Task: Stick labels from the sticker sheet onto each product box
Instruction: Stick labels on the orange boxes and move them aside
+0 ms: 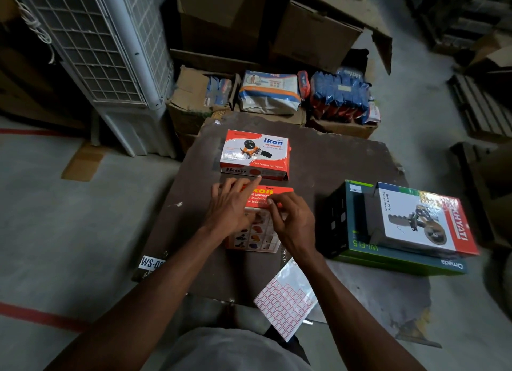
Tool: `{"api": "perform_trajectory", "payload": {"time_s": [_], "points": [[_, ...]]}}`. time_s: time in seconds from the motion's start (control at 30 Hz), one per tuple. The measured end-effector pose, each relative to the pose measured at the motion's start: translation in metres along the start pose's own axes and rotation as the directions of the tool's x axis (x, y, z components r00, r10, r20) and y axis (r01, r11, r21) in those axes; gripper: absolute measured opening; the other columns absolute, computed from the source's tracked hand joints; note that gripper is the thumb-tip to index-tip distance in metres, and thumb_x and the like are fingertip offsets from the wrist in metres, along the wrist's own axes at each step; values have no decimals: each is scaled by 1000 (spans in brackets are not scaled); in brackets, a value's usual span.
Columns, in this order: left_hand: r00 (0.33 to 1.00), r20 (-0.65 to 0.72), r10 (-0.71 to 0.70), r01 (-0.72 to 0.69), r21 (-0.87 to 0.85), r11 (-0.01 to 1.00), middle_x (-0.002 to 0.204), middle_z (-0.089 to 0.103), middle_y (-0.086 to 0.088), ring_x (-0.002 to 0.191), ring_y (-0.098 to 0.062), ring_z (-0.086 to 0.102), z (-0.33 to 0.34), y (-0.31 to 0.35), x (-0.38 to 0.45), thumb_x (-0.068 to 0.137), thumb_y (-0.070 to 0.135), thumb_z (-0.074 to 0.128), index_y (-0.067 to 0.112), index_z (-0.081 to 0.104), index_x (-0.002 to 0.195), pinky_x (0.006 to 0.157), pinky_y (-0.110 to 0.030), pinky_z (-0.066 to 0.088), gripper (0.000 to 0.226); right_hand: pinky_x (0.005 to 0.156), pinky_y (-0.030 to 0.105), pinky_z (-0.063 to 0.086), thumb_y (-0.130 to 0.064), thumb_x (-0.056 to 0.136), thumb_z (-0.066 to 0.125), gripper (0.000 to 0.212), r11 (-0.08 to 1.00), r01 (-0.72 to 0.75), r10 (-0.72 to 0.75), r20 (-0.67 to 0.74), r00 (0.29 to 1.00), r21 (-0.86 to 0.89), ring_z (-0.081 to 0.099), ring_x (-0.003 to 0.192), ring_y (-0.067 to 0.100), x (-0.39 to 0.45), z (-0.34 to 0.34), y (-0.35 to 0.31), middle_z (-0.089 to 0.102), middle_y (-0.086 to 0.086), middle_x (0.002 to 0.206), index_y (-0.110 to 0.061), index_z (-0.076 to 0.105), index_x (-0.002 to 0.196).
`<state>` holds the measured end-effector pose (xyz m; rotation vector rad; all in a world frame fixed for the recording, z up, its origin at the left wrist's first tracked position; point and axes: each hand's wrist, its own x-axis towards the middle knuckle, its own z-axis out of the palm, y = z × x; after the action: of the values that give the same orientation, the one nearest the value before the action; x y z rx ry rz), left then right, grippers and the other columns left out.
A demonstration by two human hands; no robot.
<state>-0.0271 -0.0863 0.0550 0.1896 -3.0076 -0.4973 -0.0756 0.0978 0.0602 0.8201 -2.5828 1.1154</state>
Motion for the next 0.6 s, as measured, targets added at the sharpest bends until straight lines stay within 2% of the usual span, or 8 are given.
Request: {"api": "perform_trajectory", "payload": {"time_s": [0.1, 0.3, 0.47, 0.6], "points": [[999, 50, -6, 4, 32, 999, 151, 38, 2, 140, -21, 32, -1, 5, 4, 80, 42, 73, 29, 22, 159, 110, -47, 24, 94, 73, 35, 53, -31, 96, 69, 12, 1000, 11, -11, 1, 1000, -19, 64, 89, 17, -1, 2, -2, 71, -4, 101, -21, 74, 101], [999, 36, -18, 16, 54, 998, 140, 49, 3, 126, -22, 43, -3, 7, 8, 77, 42, 77, 31, 34, 154, 99, -40, 28, 89, 74, 36, 55, -32, 98, 65, 16, 999, -16, 15, 15, 1000, 38, 65, 87, 14, -2, 4, -1, 71, -4, 101, -19, 73, 102], [999, 28, -33, 31, 52, 998, 135, 54, 5, 121, -21, 47, 1, 7, 12, 70, 42, 82, 33, 40, 148, 97, -39, 28, 89, 73, 37, 56, -31, 99, 65, 15, 996, -31, 30, 14, 999, 87, 66, 86, 12, 0, 4, 0, 70, -6, 103, -20, 73, 104], [999, 23, -36, 35, 50, 998, 133, 55, 5, 121, -21, 47, 0, 7, 14, 71, 38, 81, 34, 41, 147, 97, -39, 29, 86, 71, 35, 55, -29, 98, 67, 13, 1000, 16, -16, 1, 1000, 24, 65, 86, 15, 0, 6, 2, 70, -3, 101, -19, 74, 104]]}}
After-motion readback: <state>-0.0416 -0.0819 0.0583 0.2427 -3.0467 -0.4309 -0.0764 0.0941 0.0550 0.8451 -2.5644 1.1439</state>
